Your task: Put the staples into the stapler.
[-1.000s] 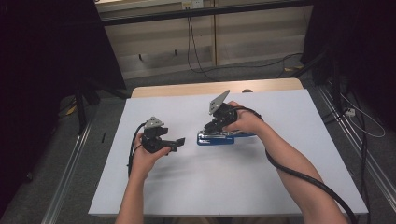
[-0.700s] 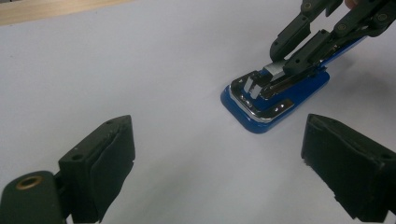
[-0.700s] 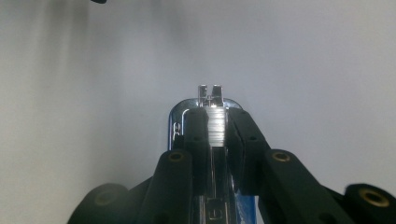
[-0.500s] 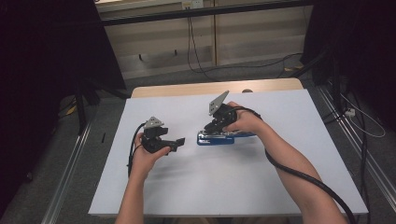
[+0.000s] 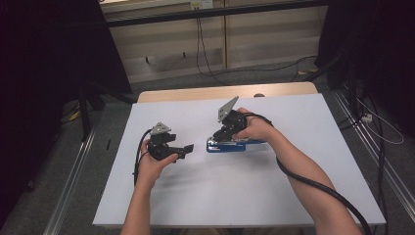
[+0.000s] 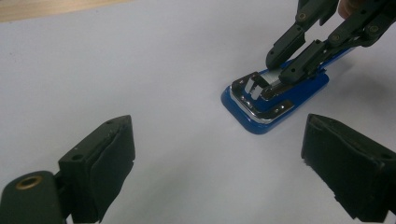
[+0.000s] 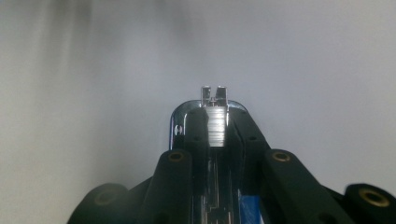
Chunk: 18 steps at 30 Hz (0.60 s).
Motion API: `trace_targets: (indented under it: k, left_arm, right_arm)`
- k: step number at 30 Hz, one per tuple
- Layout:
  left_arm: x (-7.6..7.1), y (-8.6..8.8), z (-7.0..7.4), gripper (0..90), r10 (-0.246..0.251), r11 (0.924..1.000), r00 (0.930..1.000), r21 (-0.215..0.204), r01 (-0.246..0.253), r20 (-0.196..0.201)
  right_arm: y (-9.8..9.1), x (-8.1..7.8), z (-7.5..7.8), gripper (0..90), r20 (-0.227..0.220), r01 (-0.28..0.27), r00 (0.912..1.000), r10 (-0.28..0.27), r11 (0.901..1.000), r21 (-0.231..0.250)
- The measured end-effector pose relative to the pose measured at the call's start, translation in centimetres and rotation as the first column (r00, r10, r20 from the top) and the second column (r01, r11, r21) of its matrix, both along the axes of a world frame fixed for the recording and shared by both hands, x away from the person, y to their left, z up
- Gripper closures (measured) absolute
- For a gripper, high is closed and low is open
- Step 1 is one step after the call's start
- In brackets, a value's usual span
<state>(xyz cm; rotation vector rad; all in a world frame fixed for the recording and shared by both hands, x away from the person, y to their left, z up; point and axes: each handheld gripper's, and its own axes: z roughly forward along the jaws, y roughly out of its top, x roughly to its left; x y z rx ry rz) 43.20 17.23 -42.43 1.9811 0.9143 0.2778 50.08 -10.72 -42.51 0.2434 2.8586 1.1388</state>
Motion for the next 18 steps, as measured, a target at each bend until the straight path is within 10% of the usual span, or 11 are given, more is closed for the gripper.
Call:
trace_targets:
  k: [18]
  left_arm:
    - [0.1,-0.3,-0.2,9.9,-0.006,0.9999,1.0,0.013,0.006,-0.003]
  right_arm:
    - [-0.9,-0.8,0.7,58.9,-0.013,0.085,0.9963,-0.085,0.9956,0.04]
